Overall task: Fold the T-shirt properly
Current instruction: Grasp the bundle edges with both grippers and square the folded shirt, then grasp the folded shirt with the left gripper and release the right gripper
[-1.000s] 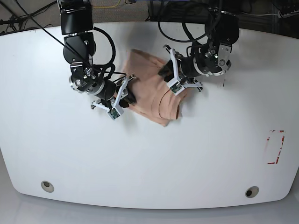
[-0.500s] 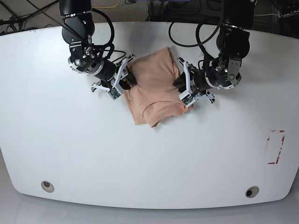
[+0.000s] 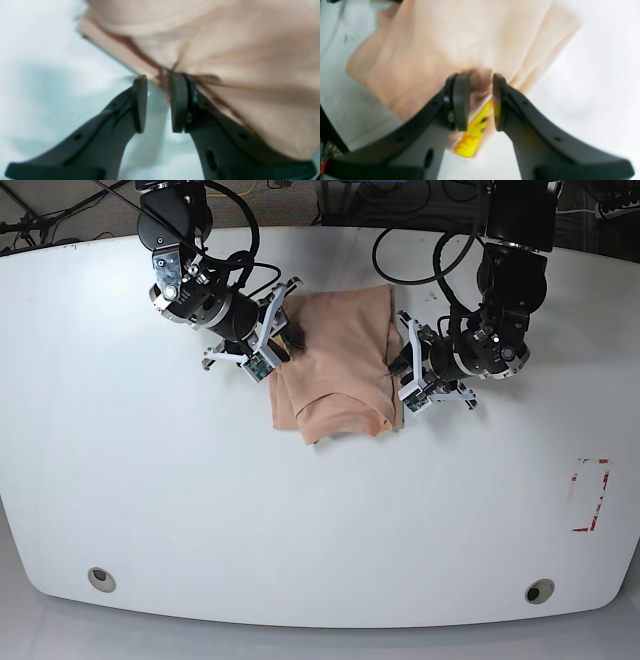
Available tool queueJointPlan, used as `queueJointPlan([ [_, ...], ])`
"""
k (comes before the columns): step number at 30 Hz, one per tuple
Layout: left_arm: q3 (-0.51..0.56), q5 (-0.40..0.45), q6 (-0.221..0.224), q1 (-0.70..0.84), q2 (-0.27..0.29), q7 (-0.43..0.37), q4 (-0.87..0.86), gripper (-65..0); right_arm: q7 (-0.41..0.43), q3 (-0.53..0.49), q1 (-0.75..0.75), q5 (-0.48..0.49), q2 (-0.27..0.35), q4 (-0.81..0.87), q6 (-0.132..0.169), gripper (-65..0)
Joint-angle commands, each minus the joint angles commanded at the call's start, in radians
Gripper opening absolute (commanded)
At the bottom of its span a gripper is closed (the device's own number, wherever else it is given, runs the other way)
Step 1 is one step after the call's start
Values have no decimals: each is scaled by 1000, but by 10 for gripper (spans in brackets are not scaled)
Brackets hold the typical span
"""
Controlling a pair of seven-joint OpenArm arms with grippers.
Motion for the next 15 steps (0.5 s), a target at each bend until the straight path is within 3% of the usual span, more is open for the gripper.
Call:
queueJointPlan([
  [5, -68, 2, 0, 34, 9, 0, 100, -511, -26, 52, 32, 8, -5, 14, 0, -499],
  [8, -86, 6, 0, 44, 49, 0, 163, -499, -71, 64, 68, 11, -5, 15, 0, -499],
  [15, -57, 61, 5, 52, 163, 0, 232, -286, -123, 87, 106, 0, 3, 41, 0, -496],
])
